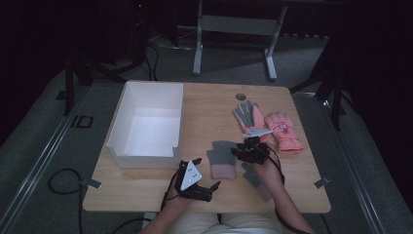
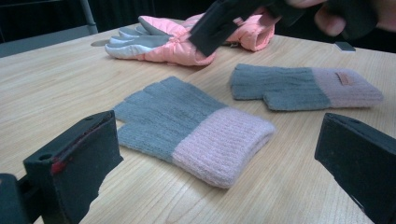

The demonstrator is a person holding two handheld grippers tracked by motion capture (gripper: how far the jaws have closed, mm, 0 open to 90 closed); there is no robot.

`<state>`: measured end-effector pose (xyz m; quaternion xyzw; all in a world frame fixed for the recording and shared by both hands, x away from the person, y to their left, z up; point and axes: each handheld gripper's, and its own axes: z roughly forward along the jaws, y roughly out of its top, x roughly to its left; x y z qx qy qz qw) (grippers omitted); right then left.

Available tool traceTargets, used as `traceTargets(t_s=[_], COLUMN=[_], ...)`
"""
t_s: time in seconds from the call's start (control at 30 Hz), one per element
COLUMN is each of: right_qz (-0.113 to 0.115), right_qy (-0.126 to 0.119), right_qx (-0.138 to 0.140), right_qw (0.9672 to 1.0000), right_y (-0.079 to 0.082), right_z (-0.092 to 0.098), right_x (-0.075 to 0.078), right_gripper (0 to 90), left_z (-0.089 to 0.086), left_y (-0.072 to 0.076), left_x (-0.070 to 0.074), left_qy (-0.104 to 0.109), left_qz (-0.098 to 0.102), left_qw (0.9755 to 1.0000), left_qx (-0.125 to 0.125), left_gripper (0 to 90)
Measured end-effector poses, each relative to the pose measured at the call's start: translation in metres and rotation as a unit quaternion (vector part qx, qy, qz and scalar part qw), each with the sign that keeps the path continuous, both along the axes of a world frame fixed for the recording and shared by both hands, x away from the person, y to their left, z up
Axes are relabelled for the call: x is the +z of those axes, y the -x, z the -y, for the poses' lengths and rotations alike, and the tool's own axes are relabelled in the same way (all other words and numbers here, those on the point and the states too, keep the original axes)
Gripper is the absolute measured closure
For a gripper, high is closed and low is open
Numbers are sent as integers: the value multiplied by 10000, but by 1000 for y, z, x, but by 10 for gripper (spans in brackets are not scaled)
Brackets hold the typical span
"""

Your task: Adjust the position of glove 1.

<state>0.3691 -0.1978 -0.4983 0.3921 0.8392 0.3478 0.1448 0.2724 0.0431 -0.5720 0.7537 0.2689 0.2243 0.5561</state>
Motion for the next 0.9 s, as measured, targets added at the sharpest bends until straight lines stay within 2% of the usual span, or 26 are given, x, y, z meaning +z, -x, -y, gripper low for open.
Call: traceTargets(t_s=[0.1,0.2,0.37,0.47,0.57,0.8,0.9], right_qz=[56,86,137,92,-80,-406,-422], right_qy=[126,150,306,595,763,833,916], right_qx=[172,337,738,888,961,1048,1059], right_qw=[9998,9993,9967,9942,9924,9902,9892], right_y=[3,8,14,18,22,31,31], right_z=[15,32,56,68,79,95,95], right_x=[5,10,14,7,-5,-30,-39], right_gripper=[631,651,651,651,649,650,661], left_z=[0,0,0,0,-1,0,0], left_y=[0,0,0,0,0,0,0], left_x=[0,0,0,0,0,0,0], left_qy=[-4,-13,-5,-2,15,0,2], left_qz=[1,0,18,20,26,20,23], left_qw=[10000,10000,10000,10000,10000,10000,10000], left_qx=[18,25,23,24,34,36,37], left_gripper=[0,0,0,0,0,0,0])
